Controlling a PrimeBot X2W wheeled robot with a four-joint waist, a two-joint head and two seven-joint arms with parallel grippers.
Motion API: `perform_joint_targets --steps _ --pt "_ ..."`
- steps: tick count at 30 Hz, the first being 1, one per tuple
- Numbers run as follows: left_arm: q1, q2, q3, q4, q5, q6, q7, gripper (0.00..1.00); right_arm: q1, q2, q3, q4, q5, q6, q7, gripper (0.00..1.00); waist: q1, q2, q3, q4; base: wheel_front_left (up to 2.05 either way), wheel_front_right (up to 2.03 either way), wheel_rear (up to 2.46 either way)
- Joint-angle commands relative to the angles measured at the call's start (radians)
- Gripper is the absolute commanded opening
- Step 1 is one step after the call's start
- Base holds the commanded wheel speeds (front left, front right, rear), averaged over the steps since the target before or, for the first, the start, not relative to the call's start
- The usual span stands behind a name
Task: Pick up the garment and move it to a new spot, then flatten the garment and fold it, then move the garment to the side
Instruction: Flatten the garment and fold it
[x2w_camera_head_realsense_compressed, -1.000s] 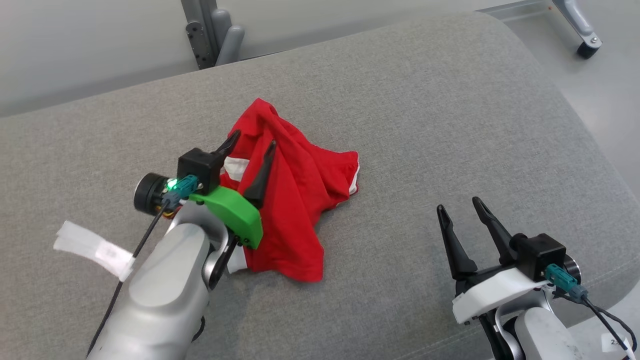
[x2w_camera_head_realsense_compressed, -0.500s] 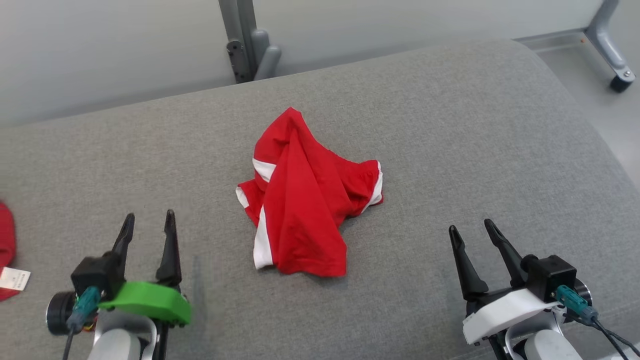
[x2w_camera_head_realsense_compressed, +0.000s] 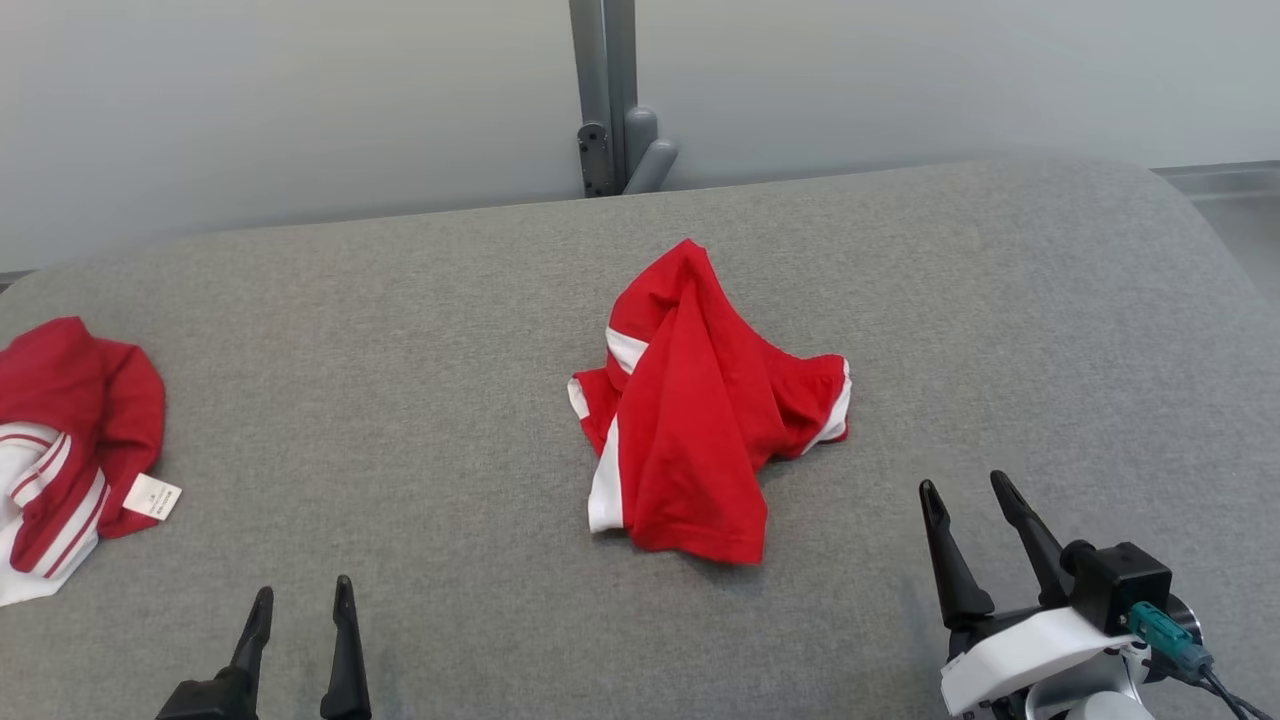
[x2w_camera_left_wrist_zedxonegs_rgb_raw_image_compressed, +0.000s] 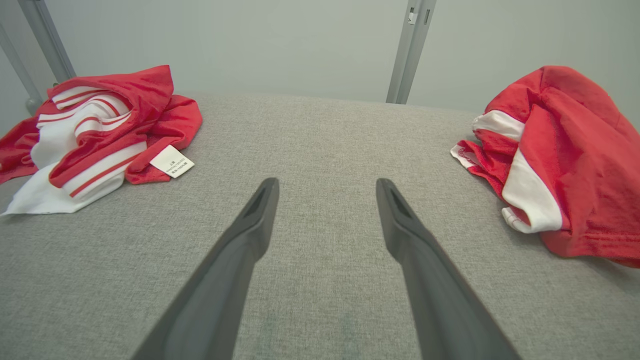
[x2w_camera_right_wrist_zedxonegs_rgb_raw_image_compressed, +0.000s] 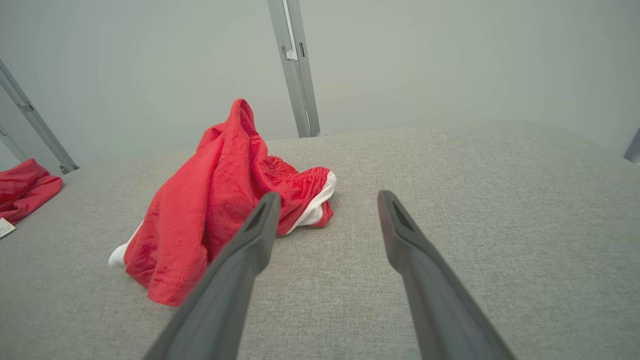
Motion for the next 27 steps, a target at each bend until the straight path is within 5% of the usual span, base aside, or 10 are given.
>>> perform_joint_targets --steps 1,12,27 --pt "-0.006 -0.006 -0.006 0.001 0.010 -0.011 0.001 1.00 0.001 -0.006 -0.003 -0.003 0.003 -0.001 -0.003 1.00 0.0001 0.0097 0.007 0.039 0.00 0.00 0.00" --pt "-0.098 -0.012 -0.091 0.010 -0.023 -0.028 0.001 1.00 -0.268 -0.082 0.079 0.071 0.040 -0.001 -0.003 1.00 0.0001 0.0097 0.119 0.186 0.00 0.00 0.00" --pt "-0.167 -0.012 -0.249 0.054 -0.072 -0.007 0.001 1.00 -0.717 -0.165 0.224 0.508 0.101 -0.001 0.134 1.00 0.0001 0.0097 0.249 0.354 0.00 0.00 0.00"
